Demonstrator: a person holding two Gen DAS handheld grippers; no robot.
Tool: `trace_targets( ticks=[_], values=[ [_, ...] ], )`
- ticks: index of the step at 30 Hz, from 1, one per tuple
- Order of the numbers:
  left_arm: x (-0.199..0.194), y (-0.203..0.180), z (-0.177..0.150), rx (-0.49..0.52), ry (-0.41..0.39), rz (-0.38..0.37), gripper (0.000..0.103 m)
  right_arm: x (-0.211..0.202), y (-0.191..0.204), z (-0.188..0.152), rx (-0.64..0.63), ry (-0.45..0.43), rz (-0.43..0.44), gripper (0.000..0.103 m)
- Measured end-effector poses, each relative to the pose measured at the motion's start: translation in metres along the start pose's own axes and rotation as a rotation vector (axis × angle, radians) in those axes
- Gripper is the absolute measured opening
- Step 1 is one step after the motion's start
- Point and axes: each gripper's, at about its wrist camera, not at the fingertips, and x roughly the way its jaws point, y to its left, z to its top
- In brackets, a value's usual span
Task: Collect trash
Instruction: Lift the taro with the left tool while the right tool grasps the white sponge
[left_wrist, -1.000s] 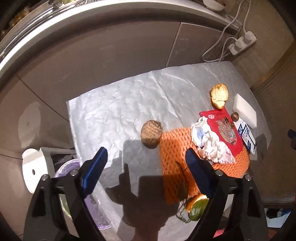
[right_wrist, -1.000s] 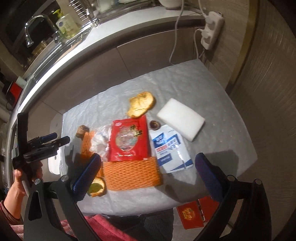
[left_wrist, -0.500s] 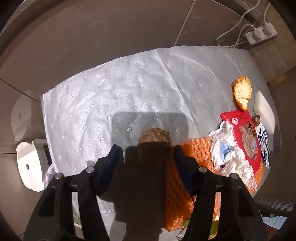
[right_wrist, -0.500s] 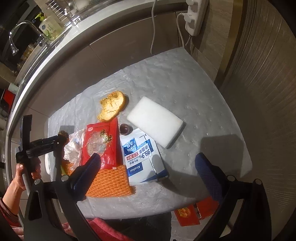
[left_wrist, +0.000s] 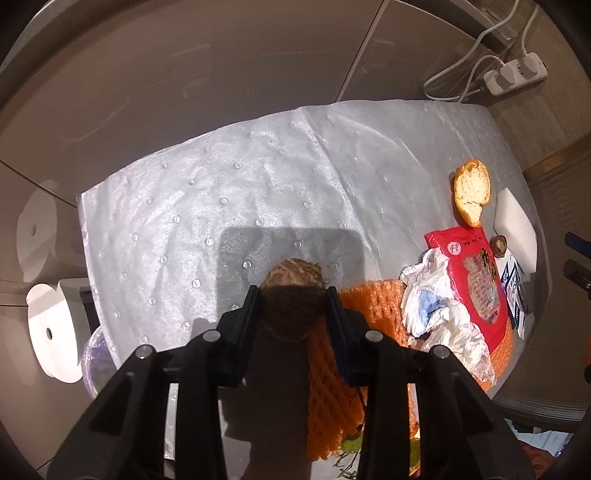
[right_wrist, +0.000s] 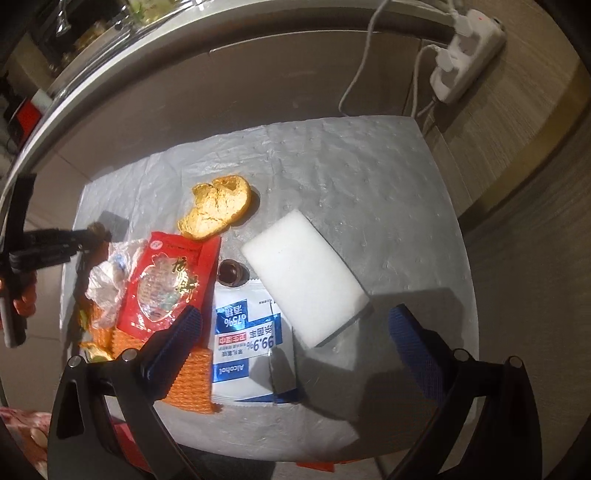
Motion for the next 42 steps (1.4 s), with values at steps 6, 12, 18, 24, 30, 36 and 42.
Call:
trace_targets(
  ticks=[6, 12, 18, 24, 30, 36, 42],
  values=[
    [-0.031, 0.006, -0.008, -0.029, -0.037, -0.051, 0.035, 0.035, 0.003, 0.018, -0.204, 0.086, -0.020, 0.096],
    [-0.062, 0.006, -0.019, -0.048, -0.080, -0.093, 0.035, 0.073, 0.012, 0.027, -0.341, 0.170, -0.049, 0.093],
    [-0.095, 0.007, -0.031, -0.062, -0.131, -0.090, 0.035, 0.084, 0.014, 0.030, -0.369, 0.191, -0.004, 0.073],
    [-0.118, 0.018, -0.051, -0.090, -0.167, -0.073, 0.035, 0.068, -0.001, 0.041, -0.278, 0.156, 0.056, 0.063],
    [-0.133, 0.038, -0.076, -0.134, -0.196, -0.050, 0.035, 0.015, 0.006, 0.044, -0.203, 0.047, 0.072, 0.063],
    [-0.139, 0.078, -0.115, -0.199, -0.196, -0.010, 0.035, -0.052, 0.082, 0.043, -0.187, -0.082, 0.210, 0.063],
    [-0.120, 0.128, -0.156, -0.225, -0.144, 0.086, 0.035, -0.076, 0.184, 0.035, -0.173, -0.113, 0.402, 0.063]
  ],
)
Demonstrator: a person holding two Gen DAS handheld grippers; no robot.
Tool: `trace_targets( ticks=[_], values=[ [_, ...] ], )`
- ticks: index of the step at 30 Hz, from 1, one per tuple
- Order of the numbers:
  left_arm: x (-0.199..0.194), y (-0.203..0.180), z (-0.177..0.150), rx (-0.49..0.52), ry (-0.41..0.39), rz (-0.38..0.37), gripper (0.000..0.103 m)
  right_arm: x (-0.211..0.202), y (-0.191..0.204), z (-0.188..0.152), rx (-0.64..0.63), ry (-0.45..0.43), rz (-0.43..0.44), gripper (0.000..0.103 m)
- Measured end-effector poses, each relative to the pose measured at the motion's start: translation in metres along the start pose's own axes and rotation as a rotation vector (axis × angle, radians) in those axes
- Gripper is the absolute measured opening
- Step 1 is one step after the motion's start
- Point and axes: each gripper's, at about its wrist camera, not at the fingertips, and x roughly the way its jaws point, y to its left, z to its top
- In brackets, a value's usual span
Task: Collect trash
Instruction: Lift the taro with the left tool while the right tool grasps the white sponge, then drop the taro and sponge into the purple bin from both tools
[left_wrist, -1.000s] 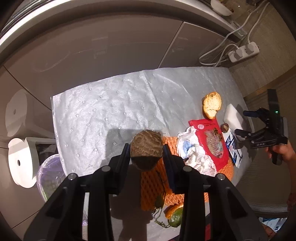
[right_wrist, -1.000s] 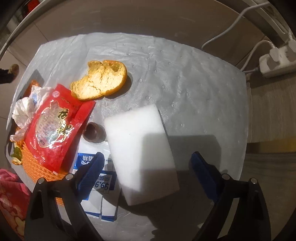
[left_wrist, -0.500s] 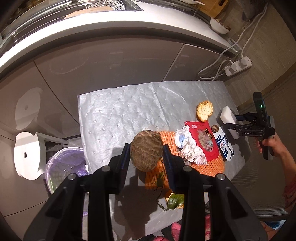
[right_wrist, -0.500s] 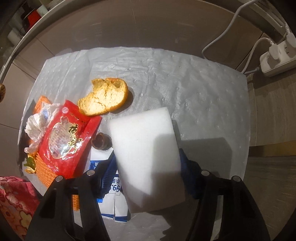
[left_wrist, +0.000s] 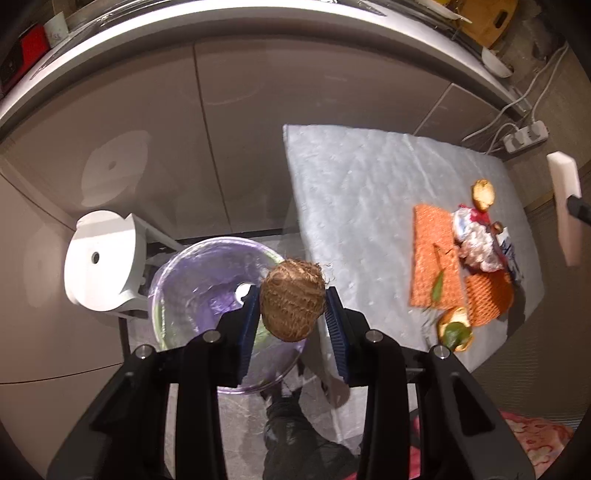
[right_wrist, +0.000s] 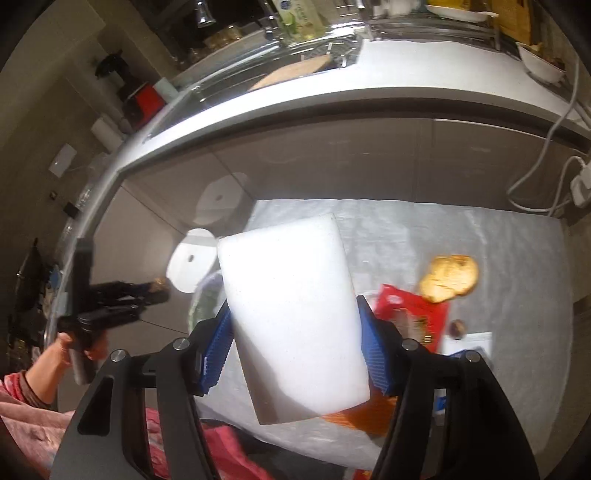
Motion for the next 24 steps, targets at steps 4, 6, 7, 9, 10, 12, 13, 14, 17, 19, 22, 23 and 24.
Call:
trace_targets(
  ticks=[4, 6, 7, 9, 10, 12, 13, 14, 17, 19, 22, 23, 24],
  values=[
    [0.025, 0.029, -0.017, 0.005, 0.046, 0.035, 0.035, 0.024, 0.055, 0.002, -0.026, 0.024, 0.051, 0.063],
    [0.039, 0.041, -0.022, 0.002, 0.068, 0.038, 0.035, 0.038, 0.075, 0.000, -0.040, 0.054, 0.056, 0.063],
    [0.046, 0.046, -0.025, 0.006, 0.080, 0.043, 0.035, 0.044, 0.085, 0.000, -0.050, 0.068, 0.055, 0.063],
    [0.060, 0.052, -0.028, 0.017, 0.102, 0.048, 0.035, 0.053, 0.102, -0.003, -0.067, 0.091, 0.047, 0.063],
    [0.067, 0.054, -0.029, 0.023, 0.117, 0.051, 0.035, 0.056, 0.108, -0.008, -0.072, 0.100, 0.043, 0.063],
    [0.078, 0.057, -0.030, 0.036, 0.148, 0.052, 0.035, 0.064, 0.117, -0.010, -0.073, 0.114, 0.036, 0.063],
    [0.082, 0.057, -0.030, 0.042, 0.156, 0.056, 0.036, 0.065, 0.118, -0.014, -0.070, 0.121, 0.034, 0.063],
    [0.084, 0.057, -0.030, 0.047, 0.162, 0.054, 0.039, 0.068, 0.119, -0.015, -0.067, 0.125, 0.031, 0.063],
    [0.082, 0.056, -0.027, 0.052, 0.154, 0.042, 0.050, 0.073, 0.121, -0.018, -0.058, 0.138, 0.025, 0.063],
    [0.076, 0.054, -0.026, 0.061, 0.140, 0.038, 0.056, 0.077, 0.121, -0.019, -0.060, 0.146, 0.017, 0.064],
    [0.060, 0.051, -0.025, 0.074, 0.109, 0.031, 0.062, 0.086, 0.123, -0.019, -0.061, 0.157, 0.016, 0.064],
    [0.053, 0.050, -0.025, 0.074, 0.100, 0.027, 0.064, 0.091, 0.124, -0.018, -0.066, 0.163, 0.014, 0.064],
    [0.045, 0.050, -0.026, 0.071, 0.088, 0.025, 0.067, 0.097, 0.126, -0.016, -0.073, 0.172, 0.016, 0.064]
  ],
)
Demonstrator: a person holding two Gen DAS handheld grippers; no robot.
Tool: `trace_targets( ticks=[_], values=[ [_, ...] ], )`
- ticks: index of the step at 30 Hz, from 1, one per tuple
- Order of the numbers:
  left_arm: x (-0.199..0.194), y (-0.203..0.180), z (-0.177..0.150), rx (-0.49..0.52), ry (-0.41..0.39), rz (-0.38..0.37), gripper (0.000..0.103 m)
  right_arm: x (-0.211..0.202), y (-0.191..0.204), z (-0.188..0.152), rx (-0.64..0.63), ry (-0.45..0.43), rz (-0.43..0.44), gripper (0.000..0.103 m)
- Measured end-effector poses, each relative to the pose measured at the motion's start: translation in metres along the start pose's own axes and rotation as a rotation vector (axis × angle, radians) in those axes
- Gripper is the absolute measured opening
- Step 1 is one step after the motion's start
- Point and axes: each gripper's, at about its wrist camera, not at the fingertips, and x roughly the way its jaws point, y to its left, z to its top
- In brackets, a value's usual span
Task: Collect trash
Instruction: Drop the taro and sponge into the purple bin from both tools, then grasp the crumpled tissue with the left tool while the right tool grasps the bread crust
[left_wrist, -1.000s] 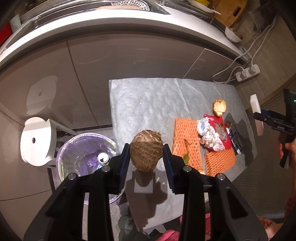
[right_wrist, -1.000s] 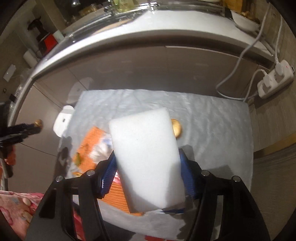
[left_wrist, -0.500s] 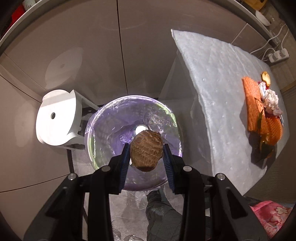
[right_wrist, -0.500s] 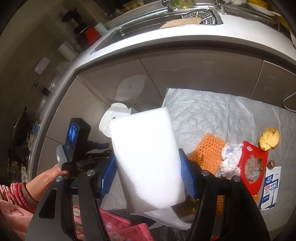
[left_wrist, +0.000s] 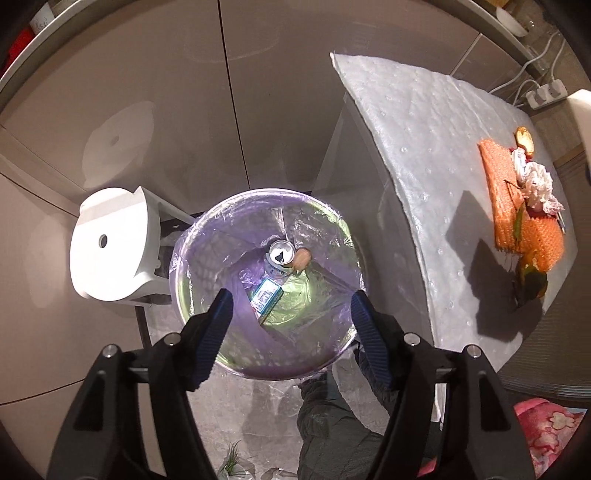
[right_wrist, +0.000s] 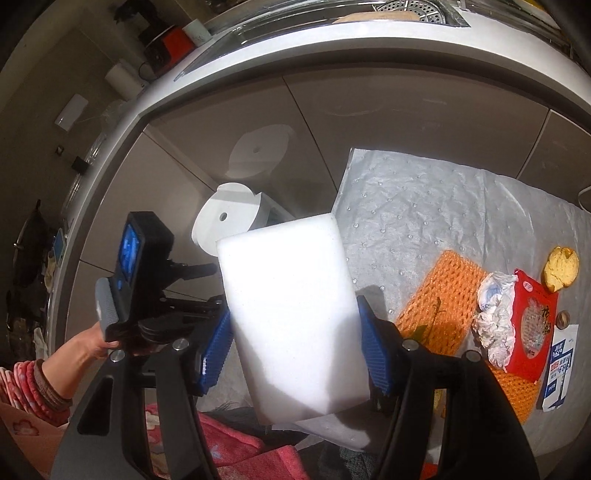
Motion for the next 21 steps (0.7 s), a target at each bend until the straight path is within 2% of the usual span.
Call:
trace_targets(
  ticks=[3, 6, 12, 16, 19, 21],
  values=[
    [-0.030, 0.002, -0.009, -0.015, -0.054, -0.003, 0.078, 0.024, 0.007, 0.010, -0.028, 0.039, 0.009, 0.064],
    [-0.054, 0.005, -0.021, -0.020, -0.086, 0.010, 0.084, 0.060, 0.019, 0.020, -0.068, 0.095, 0.020, 0.064],
    [-0.078, 0.010, -0.040, -0.046, -0.091, 0.058, 0.085, 0.137, 0.057, 0.025, -0.160, 0.227, 0.041, 0.064],
    [-0.081, 0.019, -0.044, -0.080, -0.087, 0.076, 0.085, 0.173, 0.077, 0.020, -0.208, 0.290, 0.025, 0.064],
    [-0.084, 0.021, -0.045, -0.097, -0.089, 0.082, 0.085, 0.188, 0.083, 0.018, -0.216, 0.322, 0.003, 0.073],
    [-0.086, 0.022, -0.044, -0.099, -0.092, 0.085, 0.085, 0.188, 0.083, 0.019, -0.198, 0.317, -0.011, 0.085]
  ],
)
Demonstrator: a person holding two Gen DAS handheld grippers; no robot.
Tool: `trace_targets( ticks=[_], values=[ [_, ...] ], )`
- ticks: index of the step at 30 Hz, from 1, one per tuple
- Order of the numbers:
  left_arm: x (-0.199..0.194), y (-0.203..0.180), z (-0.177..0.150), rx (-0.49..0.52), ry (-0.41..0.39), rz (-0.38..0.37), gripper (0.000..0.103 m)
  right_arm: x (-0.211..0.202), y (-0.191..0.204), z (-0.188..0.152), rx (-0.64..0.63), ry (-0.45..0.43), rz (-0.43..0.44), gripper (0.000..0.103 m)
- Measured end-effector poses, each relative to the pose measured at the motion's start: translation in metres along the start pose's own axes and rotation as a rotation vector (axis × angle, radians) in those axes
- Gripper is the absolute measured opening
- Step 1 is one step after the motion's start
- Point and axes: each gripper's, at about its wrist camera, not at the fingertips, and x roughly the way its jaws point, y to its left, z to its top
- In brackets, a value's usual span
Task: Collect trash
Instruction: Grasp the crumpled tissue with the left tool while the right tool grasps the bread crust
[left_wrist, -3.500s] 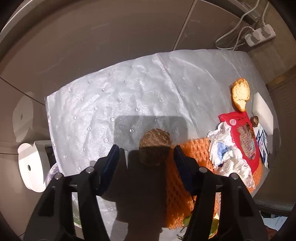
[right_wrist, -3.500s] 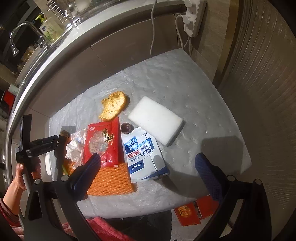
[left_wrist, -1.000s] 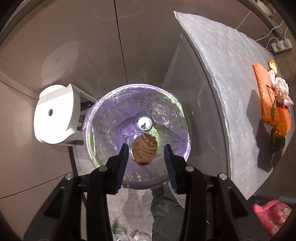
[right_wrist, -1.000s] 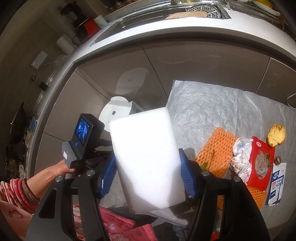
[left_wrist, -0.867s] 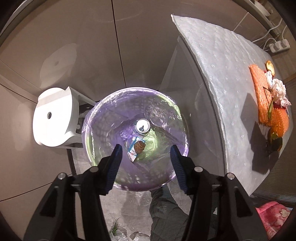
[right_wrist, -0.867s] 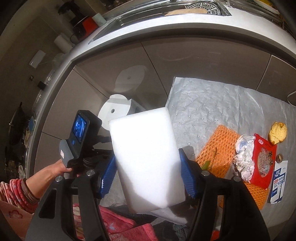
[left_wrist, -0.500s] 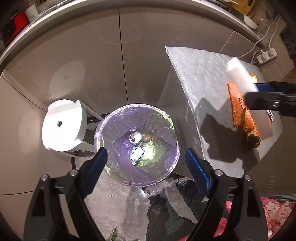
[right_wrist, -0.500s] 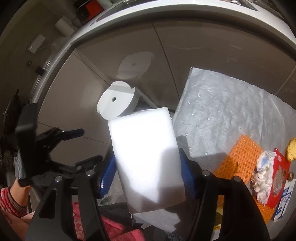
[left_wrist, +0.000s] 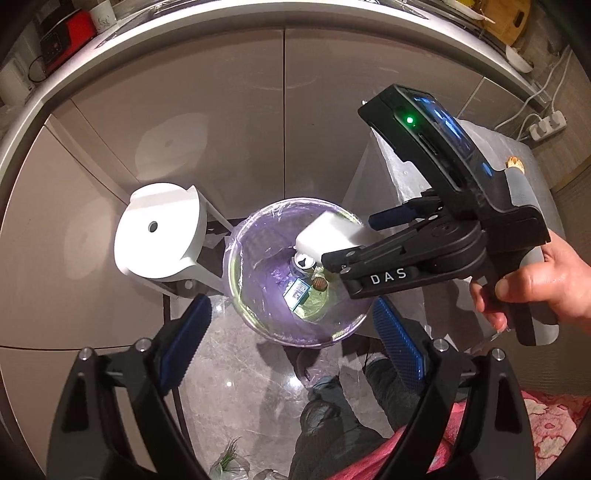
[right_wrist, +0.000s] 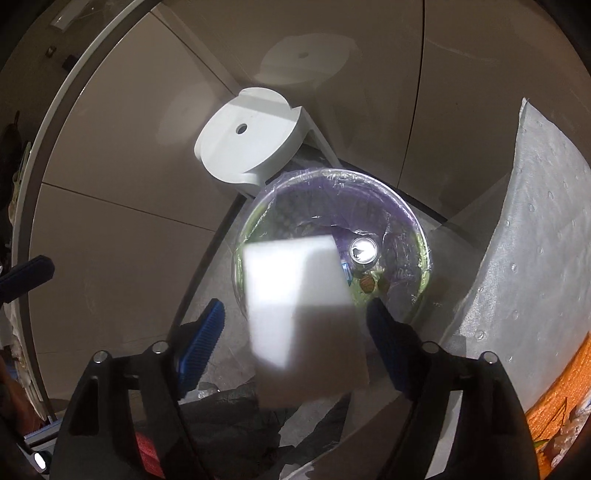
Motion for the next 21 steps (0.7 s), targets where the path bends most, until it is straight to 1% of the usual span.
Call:
trace_targets(
  ticks=[2, 4, 6, 9, 11, 13, 15, 18, 21],
  values=[
    [-0.001, -0.002, 0.001, 0.002, -0.003, 0.002, 0.085, -0.010, -0.005, -0.002, 0.026, -0.027, 0.004, 0.088],
    [-0.002, -0.004, 0.002, 0.006, -0.007, -0.004, 0.085, -0.026, -0.014, -0.006, 0.057, -0.065, 0.018, 0.089],
    [-0.003, -0.008, 0.004, 0.014, -0.009, -0.009, 0.085, -0.049, -0.027, -0.013, 0.101, -0.120, 0.019, 0.089],
    [-0.003, -0.019, 0.011, 0.044, -0.015, -0.026, 0.085, -0.091, -0.058, -0.038, 0.190, -0.215, -0.010, 0.092],
    [-0.002, -0.029, 0.017, 0.072, -0.020, -0.038, 0.085, -0.119, -0.087, -0.060, 0.257, -0.285, -0.061, 0.094],
    [0.001, -0.043, 0.026, 0.095, -0.020, -0.053, 0.085, -0.146, -0.122, -0.087, 0.341, -0.343, -0.142, 0.096],
    [0.004, -0.061, 0.033, 0.113, -0.017, -0.071, 0.085, -0.164, -0.160, -0.111, 0.424, -0.381, -0.216, 0.096],
    [0.007, -0.093, 0.043, 0.144, -0.012, -0.105, 0.085, -0.182, -0.227, -0.147, 0.557, -0.390, -0.282, 0.096],
    [0.012, -0.127, 0.055, 0.170, -0.007, -0.140, 0.085, -0.187, -0.283, -0.172, 0.638, -0.384, -0.323, 0.096]
  ],
)
